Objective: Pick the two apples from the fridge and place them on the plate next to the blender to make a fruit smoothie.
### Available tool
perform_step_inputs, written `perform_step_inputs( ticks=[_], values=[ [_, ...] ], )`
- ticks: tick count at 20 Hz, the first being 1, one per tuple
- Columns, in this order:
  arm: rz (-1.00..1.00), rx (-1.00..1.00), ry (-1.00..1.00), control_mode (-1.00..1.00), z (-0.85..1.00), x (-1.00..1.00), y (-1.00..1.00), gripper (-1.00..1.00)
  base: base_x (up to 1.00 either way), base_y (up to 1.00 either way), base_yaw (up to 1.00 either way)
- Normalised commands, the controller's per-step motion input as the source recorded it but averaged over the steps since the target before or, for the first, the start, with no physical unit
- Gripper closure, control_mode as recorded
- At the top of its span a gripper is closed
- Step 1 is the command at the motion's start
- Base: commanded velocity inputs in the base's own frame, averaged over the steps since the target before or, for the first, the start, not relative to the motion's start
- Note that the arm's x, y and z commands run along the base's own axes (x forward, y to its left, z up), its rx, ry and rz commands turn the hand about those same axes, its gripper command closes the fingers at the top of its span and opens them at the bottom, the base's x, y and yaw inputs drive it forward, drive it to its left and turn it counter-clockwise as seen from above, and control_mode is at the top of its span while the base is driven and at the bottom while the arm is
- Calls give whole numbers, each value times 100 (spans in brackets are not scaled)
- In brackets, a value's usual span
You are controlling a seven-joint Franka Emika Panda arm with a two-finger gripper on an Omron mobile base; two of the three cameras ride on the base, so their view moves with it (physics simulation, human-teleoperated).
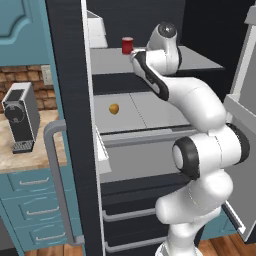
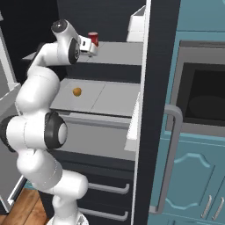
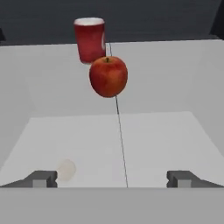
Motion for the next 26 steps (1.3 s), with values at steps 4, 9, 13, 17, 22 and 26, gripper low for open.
perform_step_inputs(
  ticks=[4, 9, 13, 17, 22, 26],
  values=[
    [0, 0, 5, -100, 0, 53, 0, -100, 0, 0, 0],
    [0, 0, 2, -100, -6, 58, -1, -100, 0, 0, 0],
    [0, 0, 1, -100, -15, 54, -7, -100, 0, 0, 0],
    [0, 0, 0, -100, -20, 50, -4, -100, 0, 0, 0],
    [0, 0, 0, -100, -8, 50, -1, -100, 0, 0, 0],
    [0, 0, 0, -100, 0, 46, 0, -100, 0, 0, 0]
  ],
)
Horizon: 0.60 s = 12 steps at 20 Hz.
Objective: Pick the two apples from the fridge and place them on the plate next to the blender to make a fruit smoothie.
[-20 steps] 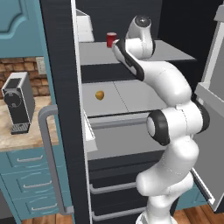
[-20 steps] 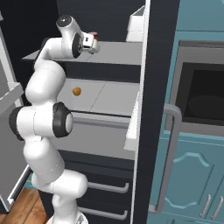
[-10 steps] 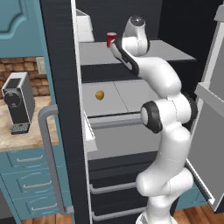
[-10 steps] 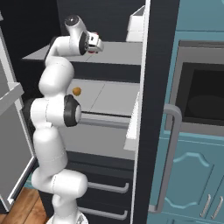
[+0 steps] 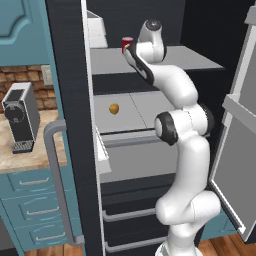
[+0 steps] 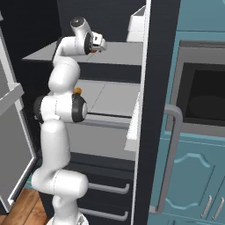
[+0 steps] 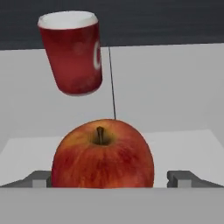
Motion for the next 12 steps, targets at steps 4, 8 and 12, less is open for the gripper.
perform_step_inputs(
  ticks=[4, 8, 12],
  values=[
    [0, 0, 0, -100, 0, 43, 0, -100, 0, 0, 0],
    [0, 0, 0, -100, -38, 8, -4, 100, 0, 0, 0],
    [1, 7, -3, -100, -45, 0, -15, 100, 0, 0, 0]
  ],
)
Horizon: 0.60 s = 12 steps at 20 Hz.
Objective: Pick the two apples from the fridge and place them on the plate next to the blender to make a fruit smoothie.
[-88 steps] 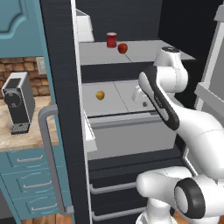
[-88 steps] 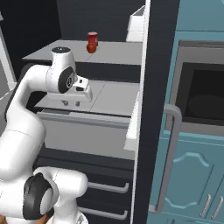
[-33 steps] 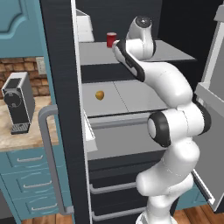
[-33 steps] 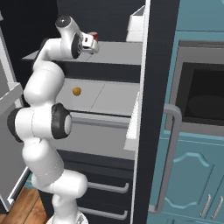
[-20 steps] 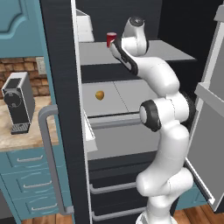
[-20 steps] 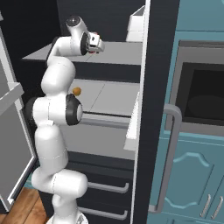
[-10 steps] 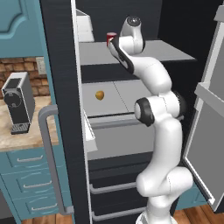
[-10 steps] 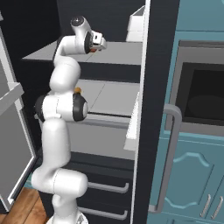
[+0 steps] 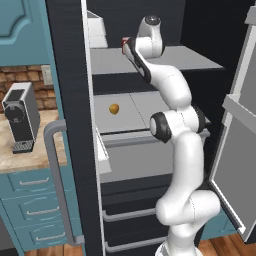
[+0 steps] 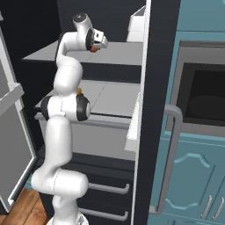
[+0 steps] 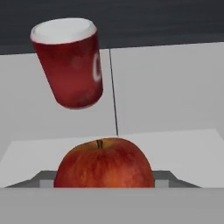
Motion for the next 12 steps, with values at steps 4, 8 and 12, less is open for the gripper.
perform_step_inputs(
  ticks=[4, 8, 12],
  values=[
    [8, 3, -8, -100, -12, -4, -3, 100, 0, 0, 0],
    [5, 33, -41, -100, -24, -52, -26, 100, 0, 0, 0],
    [8, 37, -54, -100, -33, -82, -28, 100, 0, 0, 0]
  ],
)
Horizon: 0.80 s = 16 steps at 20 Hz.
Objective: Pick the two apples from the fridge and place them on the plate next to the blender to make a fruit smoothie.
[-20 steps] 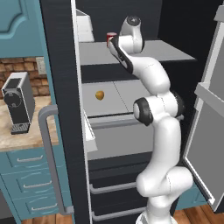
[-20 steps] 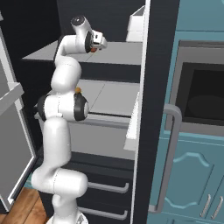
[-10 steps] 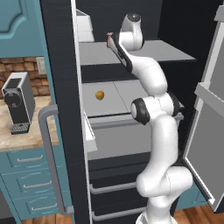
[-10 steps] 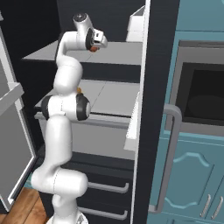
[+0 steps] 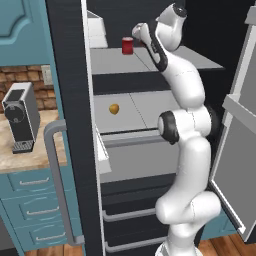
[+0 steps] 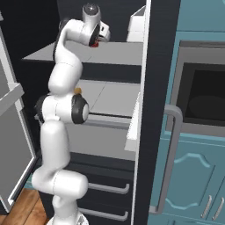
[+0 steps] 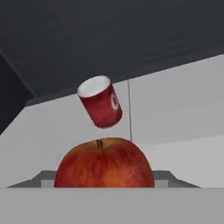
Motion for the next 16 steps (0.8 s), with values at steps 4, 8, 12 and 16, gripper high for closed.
perform_step_inputs(
  ticks=[4, 8, 12, 16],
  values=[
    [14, 5, -50, -100, 0, -100, 0, 100, 0, 0, 0],
    [15, -5, -54, -100, -31, -100, 0, 100, 0, 0, 0],
    [11, -2, -46, -100, 8, -100, 7, 100, 0, 0, 0],
    [10, -1, -15, -100, 76, -100, 4, 100, 0, 0, 0]
  ],
)
